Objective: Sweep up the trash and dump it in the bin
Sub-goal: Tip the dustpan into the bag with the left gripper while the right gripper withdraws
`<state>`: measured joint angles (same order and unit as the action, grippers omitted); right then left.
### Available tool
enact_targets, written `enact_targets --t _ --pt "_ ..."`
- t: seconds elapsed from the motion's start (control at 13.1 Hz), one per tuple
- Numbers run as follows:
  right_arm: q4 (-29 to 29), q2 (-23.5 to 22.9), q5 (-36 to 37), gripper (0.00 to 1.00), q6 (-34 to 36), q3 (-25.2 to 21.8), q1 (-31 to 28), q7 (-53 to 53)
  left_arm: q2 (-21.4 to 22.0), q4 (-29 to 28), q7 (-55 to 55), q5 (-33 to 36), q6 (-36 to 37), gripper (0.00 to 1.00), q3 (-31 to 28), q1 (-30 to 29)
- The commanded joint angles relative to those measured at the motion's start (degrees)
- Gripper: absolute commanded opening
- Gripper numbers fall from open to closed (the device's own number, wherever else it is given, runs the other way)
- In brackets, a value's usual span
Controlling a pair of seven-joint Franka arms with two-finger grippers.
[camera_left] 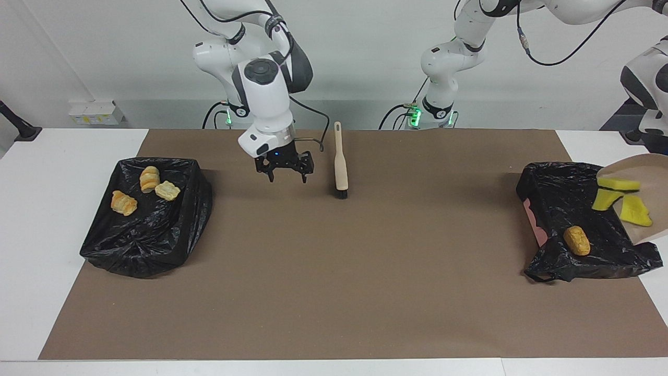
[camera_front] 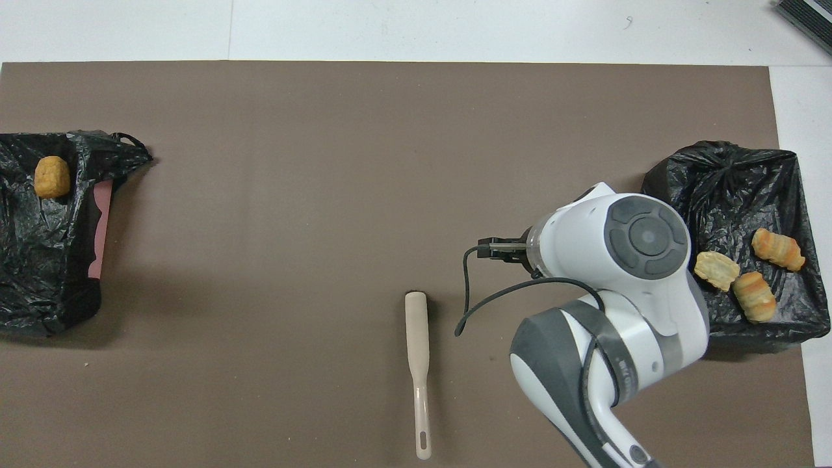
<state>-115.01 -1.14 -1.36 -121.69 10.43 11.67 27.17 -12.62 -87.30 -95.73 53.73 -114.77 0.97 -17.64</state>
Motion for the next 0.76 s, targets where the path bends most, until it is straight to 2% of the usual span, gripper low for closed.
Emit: enact_targets --t 0.0,0.46,0.69 --pt "3.29 0.35 1.18 1.00 3.03 0.47 -2.61 -1.33 0.76 0.63 2.56 4.26 3.31 0.00 -0.62 2.51" --pt "11.64 1.22 2.41 1.00 13.84 -0.57 -8.24 -6.85 0.84 1.69 6.52 10.77 14.12 0.00 -0.71 9.72" --pt "12.09 3.68 2.59 1.00 14.73 -9.00 -4.73 -11.25 0.93 2.66 7.14 11.31 19.57 0.00 -0.45 13.50"
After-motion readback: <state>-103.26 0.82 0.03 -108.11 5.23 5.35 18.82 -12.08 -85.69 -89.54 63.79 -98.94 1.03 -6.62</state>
